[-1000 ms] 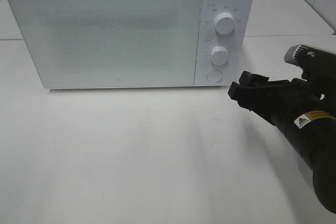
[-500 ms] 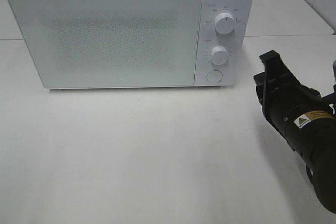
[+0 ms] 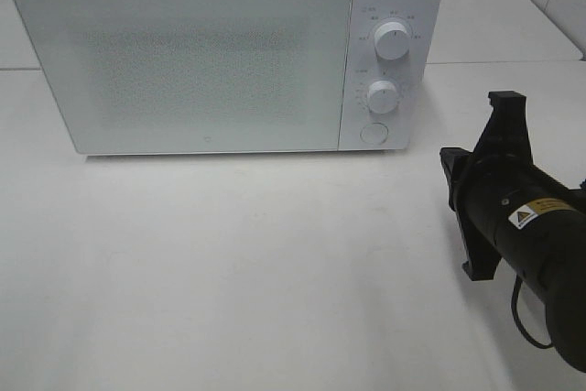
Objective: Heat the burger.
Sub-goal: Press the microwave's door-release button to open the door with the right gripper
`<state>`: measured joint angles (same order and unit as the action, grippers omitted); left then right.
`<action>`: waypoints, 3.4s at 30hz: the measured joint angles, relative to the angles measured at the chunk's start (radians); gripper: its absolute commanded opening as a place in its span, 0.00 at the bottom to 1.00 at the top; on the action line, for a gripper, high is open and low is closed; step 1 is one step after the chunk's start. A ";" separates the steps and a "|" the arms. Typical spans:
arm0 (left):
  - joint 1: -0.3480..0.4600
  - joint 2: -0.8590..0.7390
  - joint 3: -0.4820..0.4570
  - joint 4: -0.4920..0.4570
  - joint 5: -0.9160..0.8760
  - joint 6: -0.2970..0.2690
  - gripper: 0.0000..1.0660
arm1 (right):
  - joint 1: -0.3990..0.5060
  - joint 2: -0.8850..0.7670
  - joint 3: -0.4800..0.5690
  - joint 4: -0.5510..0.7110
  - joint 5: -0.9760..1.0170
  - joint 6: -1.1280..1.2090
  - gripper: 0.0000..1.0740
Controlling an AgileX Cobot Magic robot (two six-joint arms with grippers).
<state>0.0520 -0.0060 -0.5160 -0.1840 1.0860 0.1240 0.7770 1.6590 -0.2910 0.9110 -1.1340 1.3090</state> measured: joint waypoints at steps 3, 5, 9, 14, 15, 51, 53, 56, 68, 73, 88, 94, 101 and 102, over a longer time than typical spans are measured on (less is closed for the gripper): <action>0.000 0.000 0.000 0.000 0.000 0.000 0.92 | 0.000 0.000 0.000 0.000 0.008 0.014 0.00; 0.000 0.000 0.000 0.000 0.000 0.000 0.92 | 0.000 0.000 0.000 0.000 0.008 0.015 0.00; 0.000 0.000 0.000 0.000 0.000 0.000 0.92 | 0.000 0.010 -0.023 0.000 0.022 0.011 0.00; 0.000 0.000 0.000 0.000 0.000 0.000 0.92 | 0.000 0.070 -0.070 0.000 0.024 0.011 0.00; 0.000 0.000 0.000 0.000 0.000 0.000 0.92 | 0.000 0.084 -0.079 -0.001 0.026 0.011 0.00; 0.000 0.000 0.000 0.000 0.000 0.000 0.92 | -0.178 0.379 -0.403 -0.173 0.153 0.019 0.00; 0.000 0.000 0.000 0.000 0.000 0.000 0.92 | -0.179 0.396 -0.417 -0.175 0.158 0.019 0.00; 0.000 0.000 0.000 0.000 0.000 0.000 0.92 | -0.180 0.412 -0.436 -0.175 0.162 0.019 0.00; 0.000 0.000 0.000 0.000 0.000 0.000 0.92 | -0.206 0.465 -0.512 -0.183 0.185 0.009 0.00; 0.000 0.000 0.000 0.000 0.000 0.000 0.92 | -0.212 0.482 -0.543 -0.182 0.186 -0.007 0.00; 0.000 0.000 0.000 0.000 0.000 0.000 0.92 | -0.211 0.505 -0.568 -0.127 0.158 -0.016 0.00; 0.000 0.000 0.000 0.000 0.000 0.000 0.92 | -0.209 0.509 -0.587 -0.105 0.172 -0.022 0.00; 0.000 0.000 0.000 0.000 0.000 0.000 0.92 | -0.199 0.540 -0.636 -0.058 0.185 -0.063 0.00; 0.000 0.000 0.000 0.000 0.000 0.000 0.92 | -0.198 0.543 -0.641 -0.050 0.186 -0.065 0.00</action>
<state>0.0520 -0.0060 -0.5160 -0.1840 1.0860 0.1240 0.5790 2.2020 -0.9320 0.8610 -0.9480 1.2440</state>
